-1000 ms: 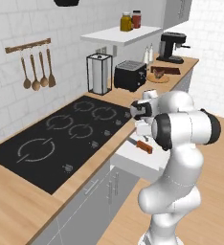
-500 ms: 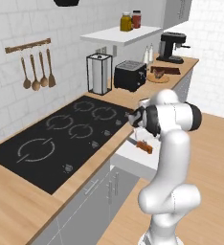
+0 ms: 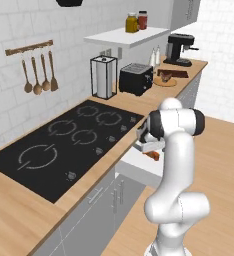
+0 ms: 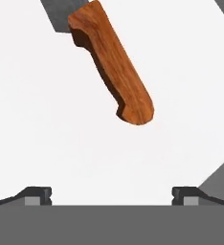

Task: Pick up the knife from the drawer and place it on the cutting board. Then place the meat from the plate to the cutting board.

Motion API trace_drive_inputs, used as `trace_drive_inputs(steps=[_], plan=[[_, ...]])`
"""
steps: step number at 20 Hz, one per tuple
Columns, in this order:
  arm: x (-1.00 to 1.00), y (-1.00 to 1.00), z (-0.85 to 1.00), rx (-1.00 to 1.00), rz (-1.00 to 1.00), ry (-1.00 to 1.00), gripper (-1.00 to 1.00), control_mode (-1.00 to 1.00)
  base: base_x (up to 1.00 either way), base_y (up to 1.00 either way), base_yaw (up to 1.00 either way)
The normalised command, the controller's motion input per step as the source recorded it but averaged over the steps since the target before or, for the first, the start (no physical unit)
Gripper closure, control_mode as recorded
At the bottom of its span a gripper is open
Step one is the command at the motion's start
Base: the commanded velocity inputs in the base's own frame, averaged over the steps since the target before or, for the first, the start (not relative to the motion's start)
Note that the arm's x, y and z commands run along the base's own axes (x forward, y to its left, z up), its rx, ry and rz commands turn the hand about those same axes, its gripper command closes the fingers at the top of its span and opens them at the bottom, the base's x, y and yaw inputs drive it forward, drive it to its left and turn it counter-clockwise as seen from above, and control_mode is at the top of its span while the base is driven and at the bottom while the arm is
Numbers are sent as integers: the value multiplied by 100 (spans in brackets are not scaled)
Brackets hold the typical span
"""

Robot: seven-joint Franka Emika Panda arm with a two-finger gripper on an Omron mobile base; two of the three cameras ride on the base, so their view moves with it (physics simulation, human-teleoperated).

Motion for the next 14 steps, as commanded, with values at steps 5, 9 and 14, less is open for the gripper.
trace_drive_inputs(steps=[5,9,14], plan=[[50,-28,-23,4,12,-19,-100,-100,0,0,0],[42,-9,-38,6,15,-12,-100,-100,0,0,0],[37,-6,-34,8,13,-6,-100,-100,0,0,0]])
